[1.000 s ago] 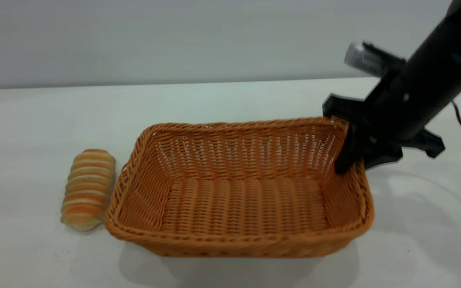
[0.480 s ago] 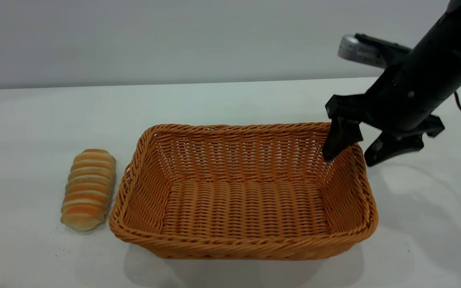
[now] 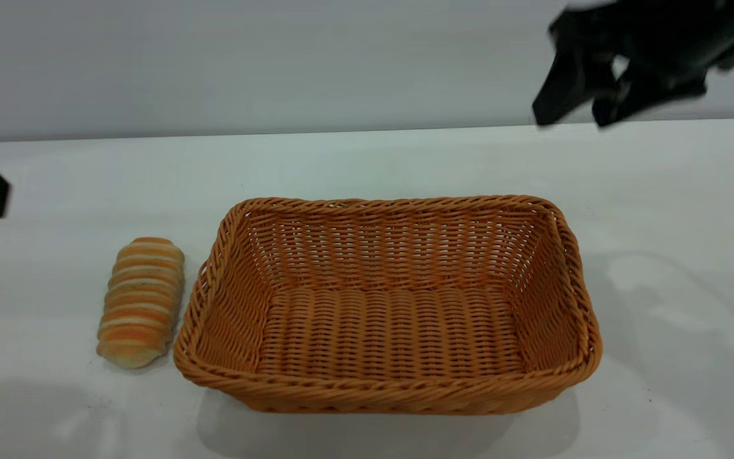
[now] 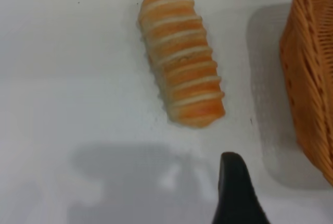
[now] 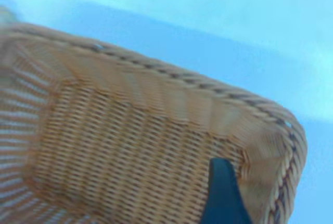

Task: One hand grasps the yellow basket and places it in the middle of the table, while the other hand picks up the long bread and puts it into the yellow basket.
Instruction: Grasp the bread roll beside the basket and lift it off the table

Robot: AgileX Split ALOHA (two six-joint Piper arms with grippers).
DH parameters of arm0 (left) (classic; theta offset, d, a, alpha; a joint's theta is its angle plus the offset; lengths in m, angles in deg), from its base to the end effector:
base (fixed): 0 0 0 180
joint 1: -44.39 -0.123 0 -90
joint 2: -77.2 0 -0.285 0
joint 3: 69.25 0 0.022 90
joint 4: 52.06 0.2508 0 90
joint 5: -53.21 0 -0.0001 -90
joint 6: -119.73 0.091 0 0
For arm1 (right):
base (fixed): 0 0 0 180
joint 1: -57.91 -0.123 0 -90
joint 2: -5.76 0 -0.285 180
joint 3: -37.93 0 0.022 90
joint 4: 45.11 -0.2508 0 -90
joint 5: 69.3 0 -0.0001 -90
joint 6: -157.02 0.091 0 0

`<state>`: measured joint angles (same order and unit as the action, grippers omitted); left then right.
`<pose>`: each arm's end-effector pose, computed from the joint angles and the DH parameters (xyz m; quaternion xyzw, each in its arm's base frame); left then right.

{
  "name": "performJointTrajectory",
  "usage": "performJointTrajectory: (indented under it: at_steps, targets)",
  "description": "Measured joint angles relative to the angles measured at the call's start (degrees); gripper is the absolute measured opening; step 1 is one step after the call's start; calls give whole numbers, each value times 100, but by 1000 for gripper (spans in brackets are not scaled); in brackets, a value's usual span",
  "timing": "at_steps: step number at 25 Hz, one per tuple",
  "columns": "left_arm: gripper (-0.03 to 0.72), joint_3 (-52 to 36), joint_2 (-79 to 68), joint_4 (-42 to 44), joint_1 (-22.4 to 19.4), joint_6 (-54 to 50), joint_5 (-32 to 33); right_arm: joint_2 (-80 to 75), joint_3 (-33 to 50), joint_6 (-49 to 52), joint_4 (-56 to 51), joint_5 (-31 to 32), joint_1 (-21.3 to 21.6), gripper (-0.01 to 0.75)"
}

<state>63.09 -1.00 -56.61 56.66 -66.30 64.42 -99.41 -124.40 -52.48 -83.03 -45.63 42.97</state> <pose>0.2145 -0.0481 0.2062 0.0172 0.9303 -0.0793 0.3576 0.3339 0.1124 0.2111 -0.1135 0.9319 0.1744 0.2970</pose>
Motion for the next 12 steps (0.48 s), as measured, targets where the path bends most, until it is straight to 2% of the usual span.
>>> performJointTrajectory:
  at_steps: [4,12]
  targets:
    - [501,54,-897,-11,0,-105,-573,453,0,-5,37,409,0,561]
    - [503,880,-2607,-11,0,-111,-1121,884,0,-128,157,1371,0,560]
